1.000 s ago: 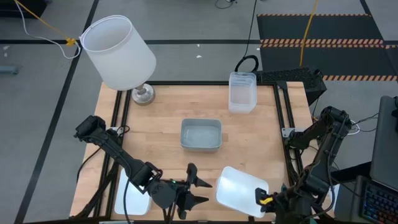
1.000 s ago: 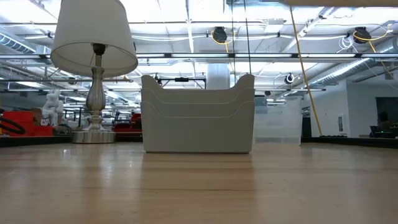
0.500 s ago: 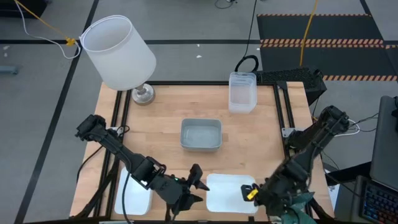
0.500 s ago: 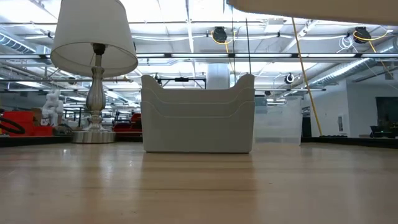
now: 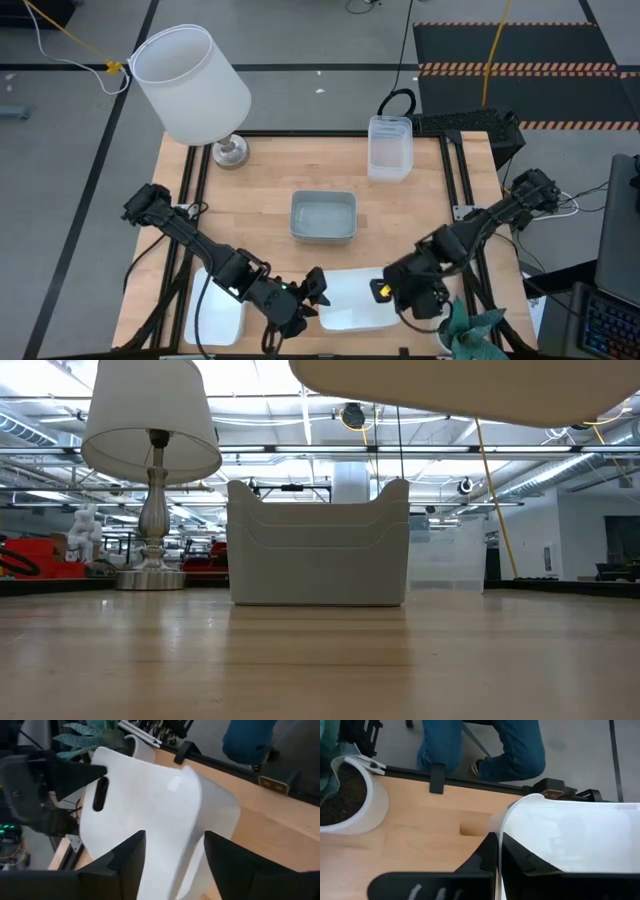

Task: Stack baskets by color
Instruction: Stack the white bin on the stacked white bins

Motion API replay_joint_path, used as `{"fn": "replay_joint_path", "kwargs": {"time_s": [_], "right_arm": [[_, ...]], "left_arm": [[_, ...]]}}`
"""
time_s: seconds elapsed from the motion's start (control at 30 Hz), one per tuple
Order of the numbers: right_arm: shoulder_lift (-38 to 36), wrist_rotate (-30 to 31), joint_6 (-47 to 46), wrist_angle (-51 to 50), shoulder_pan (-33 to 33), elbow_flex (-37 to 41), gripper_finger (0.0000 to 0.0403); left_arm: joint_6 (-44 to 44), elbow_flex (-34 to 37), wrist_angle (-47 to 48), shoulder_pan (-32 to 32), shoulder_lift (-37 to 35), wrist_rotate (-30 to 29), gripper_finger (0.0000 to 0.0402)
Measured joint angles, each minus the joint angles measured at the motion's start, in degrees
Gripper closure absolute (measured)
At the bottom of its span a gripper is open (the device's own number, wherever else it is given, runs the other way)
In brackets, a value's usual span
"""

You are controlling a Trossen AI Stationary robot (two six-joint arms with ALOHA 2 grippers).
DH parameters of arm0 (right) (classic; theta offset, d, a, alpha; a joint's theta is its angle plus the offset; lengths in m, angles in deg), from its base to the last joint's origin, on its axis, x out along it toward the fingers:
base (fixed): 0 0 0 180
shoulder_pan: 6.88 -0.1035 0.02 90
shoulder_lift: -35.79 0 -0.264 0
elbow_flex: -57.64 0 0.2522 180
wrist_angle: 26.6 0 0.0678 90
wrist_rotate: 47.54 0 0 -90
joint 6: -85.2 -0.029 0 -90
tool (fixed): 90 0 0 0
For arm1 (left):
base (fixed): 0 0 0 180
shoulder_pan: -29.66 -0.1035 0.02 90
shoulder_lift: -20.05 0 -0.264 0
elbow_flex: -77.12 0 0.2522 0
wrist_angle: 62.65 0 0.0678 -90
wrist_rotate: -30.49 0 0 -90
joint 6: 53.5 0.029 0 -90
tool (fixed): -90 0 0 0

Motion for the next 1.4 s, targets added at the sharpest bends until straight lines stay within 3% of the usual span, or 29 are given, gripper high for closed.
{"fn": "replay_joint_path", "kwargs": {"time_s": [0.43, 0.63, 0.93, 1.07, 1.23, 1.4], "right_arm": [[0.00, -1.03, 0.54, 1.61, 2.42, 0.02, 0.0392], [-0.09, 2.33, -13.92, 7.88, 2.34, 0.04, 0.0339], [-0.75, 2.83, -32.53, 15.49, 2.23, 0.07, 0.0197], [-2.98, 3.62, -41.60, 19.87, 2.25, -0.02, 0.0146], [-6.06, 8.86, -45.29, 20.79, 2.25, -0.02, 0.0110], [-8.23, 15.49, -49.52, 17.57, 1.55, -0.02, 0.0105]], "left_arm": [[-4.09, 0.00, 3.93, -0.46, 0.00, 6.60, 0.0389], [-8.53, 0.00, 6.64, 0.62, 0.02, 6.94, 0.0386], [-20.80, 0.00, 7.97, 3.52, 0.02, 5.16, 0.0396], [-28.66, -0.11, 9.25, 5.07, -0.46, 1.71, 0.0397], [-35.62, -2.56, 13.63, 7.32, -0.52, -0.67, 0.0399], [-45.34, -7.49, 22.54, 9.52, -0.50, -1.95, 0.0399]]}}
